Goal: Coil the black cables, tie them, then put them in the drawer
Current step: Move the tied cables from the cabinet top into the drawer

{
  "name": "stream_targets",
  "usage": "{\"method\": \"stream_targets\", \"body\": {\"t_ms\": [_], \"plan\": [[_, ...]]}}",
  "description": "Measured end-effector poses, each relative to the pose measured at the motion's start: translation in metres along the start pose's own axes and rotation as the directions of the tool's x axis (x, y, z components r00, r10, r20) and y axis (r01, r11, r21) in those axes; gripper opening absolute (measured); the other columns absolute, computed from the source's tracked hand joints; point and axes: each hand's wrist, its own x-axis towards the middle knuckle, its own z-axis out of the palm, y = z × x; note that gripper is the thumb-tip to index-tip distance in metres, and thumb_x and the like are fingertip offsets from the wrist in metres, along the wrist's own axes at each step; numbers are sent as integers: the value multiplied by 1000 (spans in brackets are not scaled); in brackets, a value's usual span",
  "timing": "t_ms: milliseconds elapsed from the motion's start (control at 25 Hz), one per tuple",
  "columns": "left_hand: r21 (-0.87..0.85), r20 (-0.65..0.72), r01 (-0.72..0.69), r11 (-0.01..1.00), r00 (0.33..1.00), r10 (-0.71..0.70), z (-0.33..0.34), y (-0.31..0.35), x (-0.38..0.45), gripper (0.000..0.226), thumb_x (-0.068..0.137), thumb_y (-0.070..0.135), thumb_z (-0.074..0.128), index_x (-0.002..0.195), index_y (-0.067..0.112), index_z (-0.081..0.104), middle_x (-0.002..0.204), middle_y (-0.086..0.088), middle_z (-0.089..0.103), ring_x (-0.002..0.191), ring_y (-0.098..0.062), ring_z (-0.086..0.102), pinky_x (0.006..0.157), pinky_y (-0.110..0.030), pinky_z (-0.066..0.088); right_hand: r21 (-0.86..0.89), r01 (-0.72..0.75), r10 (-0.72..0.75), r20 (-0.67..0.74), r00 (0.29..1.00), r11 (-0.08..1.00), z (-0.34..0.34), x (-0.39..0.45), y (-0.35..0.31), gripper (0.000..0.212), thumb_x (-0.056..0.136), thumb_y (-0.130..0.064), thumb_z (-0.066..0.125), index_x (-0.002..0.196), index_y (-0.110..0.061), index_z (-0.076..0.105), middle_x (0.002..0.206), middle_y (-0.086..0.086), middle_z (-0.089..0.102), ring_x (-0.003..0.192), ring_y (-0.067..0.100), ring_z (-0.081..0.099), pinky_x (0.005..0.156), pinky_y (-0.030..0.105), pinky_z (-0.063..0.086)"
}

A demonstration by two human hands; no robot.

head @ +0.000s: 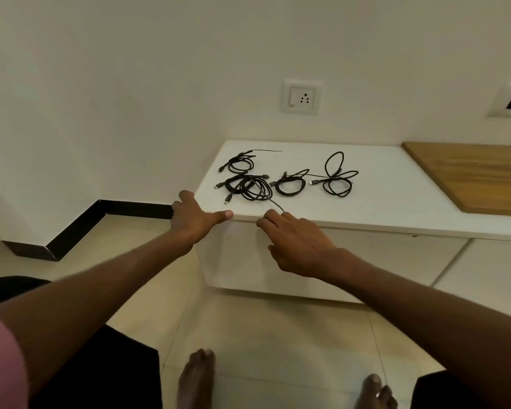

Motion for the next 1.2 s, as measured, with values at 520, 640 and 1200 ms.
{"method": "stream_targets", "body": {"t_ms": [520, 640, 1200], "plan": [[-63, -275, -137, 989, 955, 115, 11, -17, -13, 82, 60, 68, 88, 114, 21, 48, 116, 1, 54, 103, -18, 55, 78, -31, 42, -54, -39, 33, -99, 995, 998, 10, 31, -30, 34, 86, -25, 65, 117, -14, 56, 126, 8, 48, 97, 26, 52, 71, 41, 53], [-19, -291, -171, 985, 944, 158, 9, -20, -13, 78, 57, 74, 85, 100, 21, 47, 101, 2, 55, 88, -18, 56, 67, -30, 40, -43, -43, 38, -101, 994, 998, 11, 33, -30, 39, 85, -25, 66, 121, -15, 56, 126, 7, 48, 97, 26, 52, 70, 41, 53], [409, -214, -207, 889, 925, 314, -14, -19, -13, 83, 62, 100, 54, 94, 24, 43, 69, 9, 54, 63, -16, 55, 58, -31, 48, -36, 142, -145, -118, 982, 989, 16, 20, -24, 31, 96, -41, 47, 95, -14, 62, 117, 6, 51, 88, 22, 50, 68, 40, 48]]}}
